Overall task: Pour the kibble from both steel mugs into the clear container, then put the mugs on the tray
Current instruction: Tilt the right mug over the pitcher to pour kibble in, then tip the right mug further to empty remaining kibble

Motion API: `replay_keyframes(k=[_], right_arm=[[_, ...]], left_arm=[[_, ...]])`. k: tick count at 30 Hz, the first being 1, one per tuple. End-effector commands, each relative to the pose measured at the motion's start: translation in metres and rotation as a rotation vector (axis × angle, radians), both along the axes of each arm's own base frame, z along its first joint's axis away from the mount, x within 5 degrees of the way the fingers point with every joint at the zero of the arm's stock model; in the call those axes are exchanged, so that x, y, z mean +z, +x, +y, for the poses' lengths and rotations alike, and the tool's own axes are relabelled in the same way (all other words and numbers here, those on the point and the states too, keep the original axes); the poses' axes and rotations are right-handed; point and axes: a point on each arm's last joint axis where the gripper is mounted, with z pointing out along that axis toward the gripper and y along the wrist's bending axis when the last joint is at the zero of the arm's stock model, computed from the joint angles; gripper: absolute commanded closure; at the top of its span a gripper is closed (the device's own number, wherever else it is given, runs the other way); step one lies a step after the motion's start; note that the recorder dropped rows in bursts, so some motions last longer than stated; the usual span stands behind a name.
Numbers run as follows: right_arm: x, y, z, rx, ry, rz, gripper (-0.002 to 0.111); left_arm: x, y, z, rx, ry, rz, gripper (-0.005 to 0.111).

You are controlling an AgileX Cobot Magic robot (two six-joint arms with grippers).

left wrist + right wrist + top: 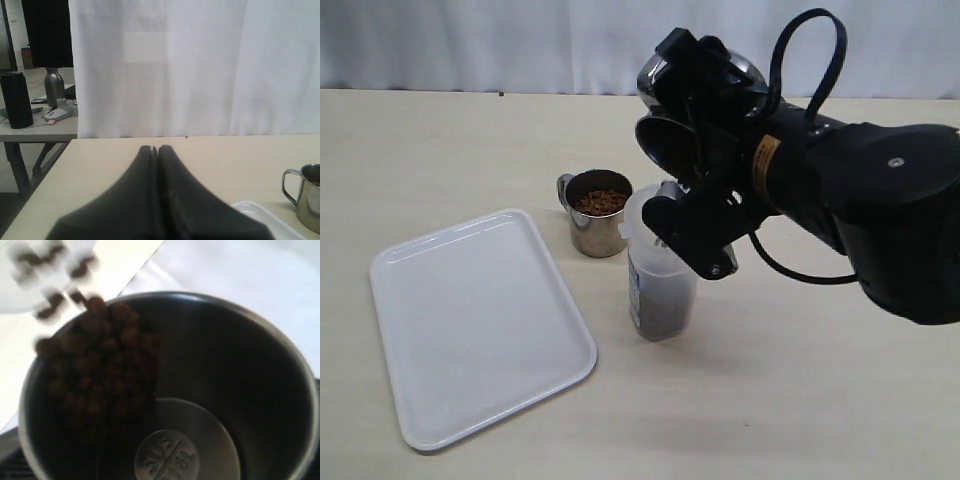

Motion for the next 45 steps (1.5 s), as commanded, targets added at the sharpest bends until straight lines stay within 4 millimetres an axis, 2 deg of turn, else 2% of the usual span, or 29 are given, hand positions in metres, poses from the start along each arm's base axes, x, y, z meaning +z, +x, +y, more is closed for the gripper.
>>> replay_keyframes(k=[1, 8, 18, 31, 36, 40, 45], right_arm=[[0.005, 0.001, -0.001, -0.014, -0.025, -0.036, 0.103], [0.006, 0.001, -0.002, -0.028, -0.02, -0.042, 0.103], [0.009, -0.012, 0.009, -0.047, -0.042, -0.097, 0.103], [-0.014, -0.016, 0.026, -0.073, -0.202, -0.133, 0.103], [-0.016, -0.016, 0.025, -0.076, -0.229, -0.14, 0.103], [-0.016, -0.028, 0.032, -0.054, -0.258, -0.166, 0.103], [-0.015, -0.031, 0.033, -0.064, -0.261, -0.182, 0.103]], left_arm=[[0.0, 0.0, 0.0, -0.008, -0.002, -0.006, 0.107], [0.0, 0.0, 0.0, -0.008, -0.002, -0.006, 0.107], [0.0, 0.0, 0.0, -0.008, -0.002, -0.007, 0.107], [0.0, 0.0, 0.0, -0.008, -0.002, -0.007, 0.107], [0.0, 0.0, 0.0, -0.008, -0.002, -0.007, 0.107], [0.0, 0.0, 0.0, -0.008, -0.002, -0.007, 0.107], [-0.001, 0.0, 0.0, -0.008, -0.002, -0.003, 0.107]])
